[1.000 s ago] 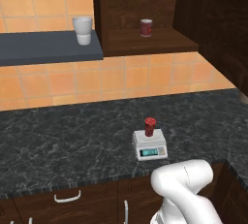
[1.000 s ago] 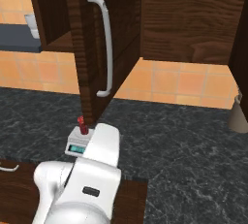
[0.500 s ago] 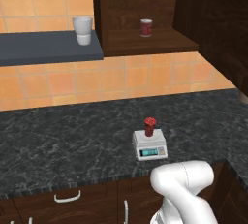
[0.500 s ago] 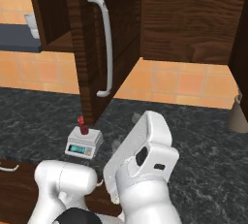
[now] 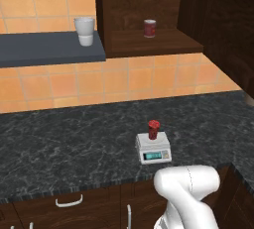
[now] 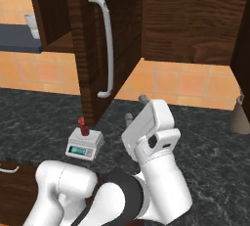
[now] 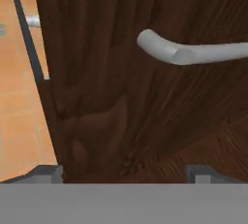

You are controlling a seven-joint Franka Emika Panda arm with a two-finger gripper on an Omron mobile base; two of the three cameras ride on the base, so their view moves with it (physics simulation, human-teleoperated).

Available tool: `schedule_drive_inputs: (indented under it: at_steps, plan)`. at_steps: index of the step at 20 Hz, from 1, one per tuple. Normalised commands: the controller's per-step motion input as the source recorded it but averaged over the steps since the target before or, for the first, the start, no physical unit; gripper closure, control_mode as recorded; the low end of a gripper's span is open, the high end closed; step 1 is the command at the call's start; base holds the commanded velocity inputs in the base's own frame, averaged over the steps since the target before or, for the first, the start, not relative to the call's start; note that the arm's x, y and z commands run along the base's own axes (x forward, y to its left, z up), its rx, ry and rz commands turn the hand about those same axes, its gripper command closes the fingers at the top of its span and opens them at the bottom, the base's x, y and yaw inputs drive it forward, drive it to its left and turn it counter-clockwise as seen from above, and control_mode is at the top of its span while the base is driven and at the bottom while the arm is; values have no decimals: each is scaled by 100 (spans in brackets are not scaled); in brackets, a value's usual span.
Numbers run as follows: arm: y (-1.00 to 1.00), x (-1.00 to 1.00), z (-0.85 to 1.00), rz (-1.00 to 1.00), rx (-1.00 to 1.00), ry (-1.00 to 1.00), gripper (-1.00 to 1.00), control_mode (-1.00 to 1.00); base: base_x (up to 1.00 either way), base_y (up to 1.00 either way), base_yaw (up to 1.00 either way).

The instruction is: Pick the yogurt and place it on the digital scale for weighing, and close the cabinet.

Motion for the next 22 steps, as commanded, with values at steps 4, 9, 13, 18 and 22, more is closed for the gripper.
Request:
schedule_drive_inputs:
  at_steps: [4, 9, 13, 18, 22]
  plan:
    - [2, 94, 46, 3, 1, -18, -100, -100, 0, 0, 0]
    - [10, 83, 51, 13, 4, -2, -100, -100, 0, 0, 0]
    - [62, 36, 61, 24, 0, 0, -100, -100, 0, 0, 0]
    - [100, 55, 21, 18, 0, 0, -100, -100, 0, 0, 0]
    - [63, 99, 2, -2, 0, 0, -100, -100, 0, 0, 0]
